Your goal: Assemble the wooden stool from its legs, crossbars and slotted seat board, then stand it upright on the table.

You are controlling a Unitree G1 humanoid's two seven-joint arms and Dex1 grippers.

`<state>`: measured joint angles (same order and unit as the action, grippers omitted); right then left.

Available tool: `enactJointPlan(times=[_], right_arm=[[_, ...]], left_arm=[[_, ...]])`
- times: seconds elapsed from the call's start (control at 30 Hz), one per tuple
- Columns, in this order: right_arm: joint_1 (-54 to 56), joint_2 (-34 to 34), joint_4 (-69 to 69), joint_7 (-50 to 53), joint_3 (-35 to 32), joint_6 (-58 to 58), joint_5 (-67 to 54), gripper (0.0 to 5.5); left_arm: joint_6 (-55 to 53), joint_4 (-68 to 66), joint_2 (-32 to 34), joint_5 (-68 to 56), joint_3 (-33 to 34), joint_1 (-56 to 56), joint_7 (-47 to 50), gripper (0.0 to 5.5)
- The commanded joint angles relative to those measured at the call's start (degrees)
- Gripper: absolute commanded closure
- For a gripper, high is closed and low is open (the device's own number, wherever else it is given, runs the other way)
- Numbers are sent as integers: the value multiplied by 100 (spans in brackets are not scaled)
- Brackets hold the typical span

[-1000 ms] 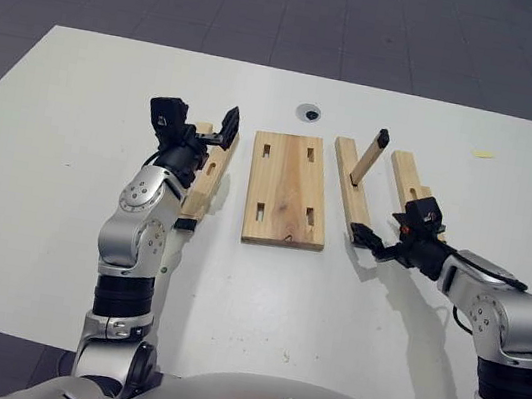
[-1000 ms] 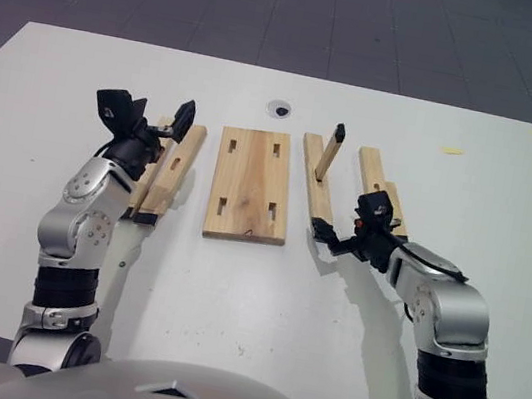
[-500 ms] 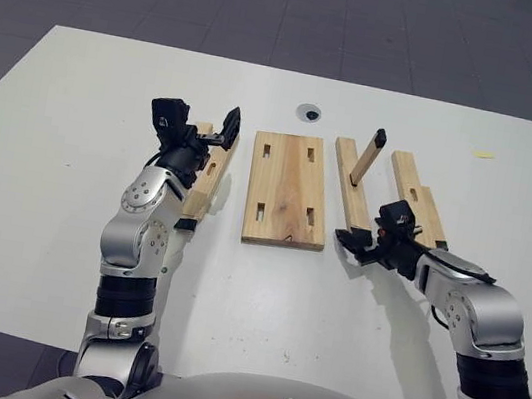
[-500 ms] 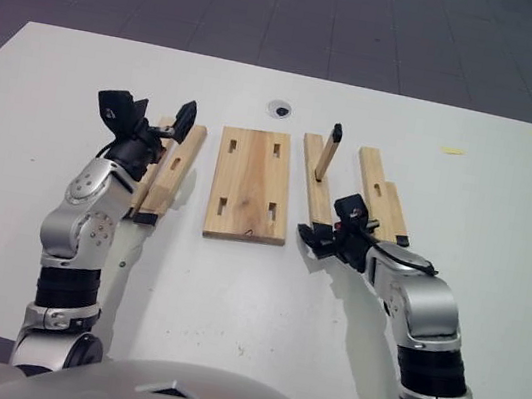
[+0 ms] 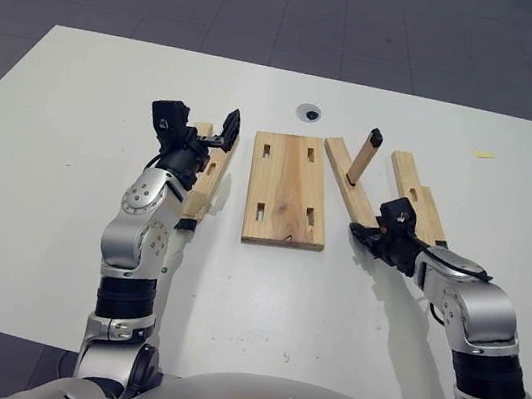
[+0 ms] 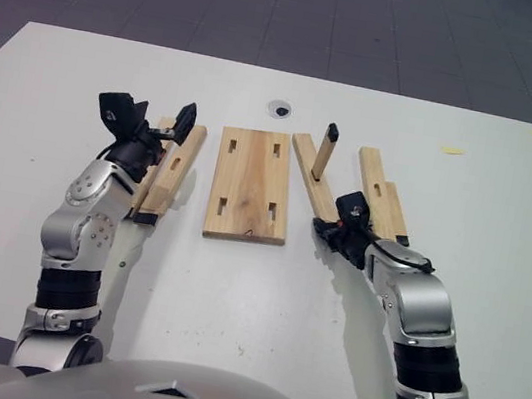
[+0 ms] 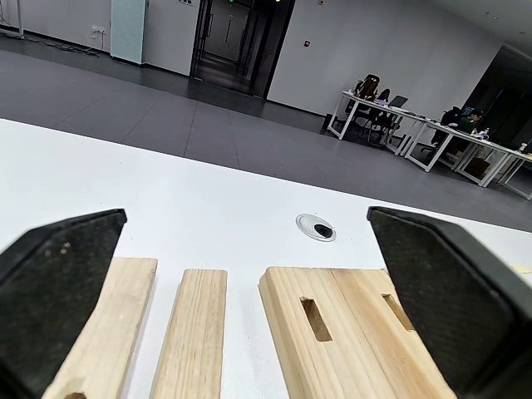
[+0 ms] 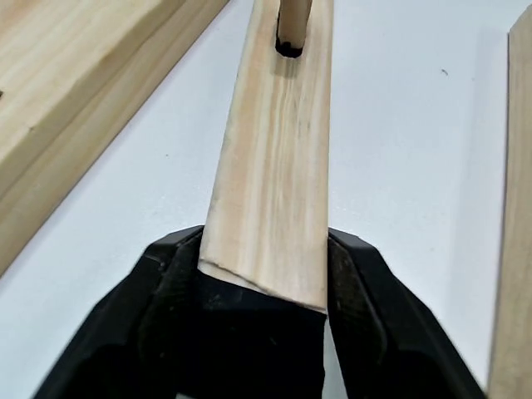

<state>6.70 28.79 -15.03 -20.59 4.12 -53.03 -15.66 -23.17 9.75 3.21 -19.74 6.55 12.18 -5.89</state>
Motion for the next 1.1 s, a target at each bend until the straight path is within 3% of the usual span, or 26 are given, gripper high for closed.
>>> enactJointPlan(times=[0.03,0.23,0.4,0.7,0.9,1.1], right_arm=[[35,0,119,-54,101,6,105,338],[-7,-31,184,-126,87,490,263,338],[205,-356,612,23,-417,1679,315,340],[424,-649,842,-480,-913,3545,-17,340],[277,-619,828,-579,-763,3511,127,340],[-508,243,890,-863,-364,2111,591,340]], left_arm=[[28,-47,-19,66,-37,-44,9,10],[6,-70,-40,51,-37,-24,18,10],[-223,-15,-144,-454,276,243,24,10],[-1578,151,-454,-3465,1540,1169,541,10],[-1896,31,-285,-3872,1514,1293,987,10],[-1894,97,-213,-3483,1099,962,956,10]])
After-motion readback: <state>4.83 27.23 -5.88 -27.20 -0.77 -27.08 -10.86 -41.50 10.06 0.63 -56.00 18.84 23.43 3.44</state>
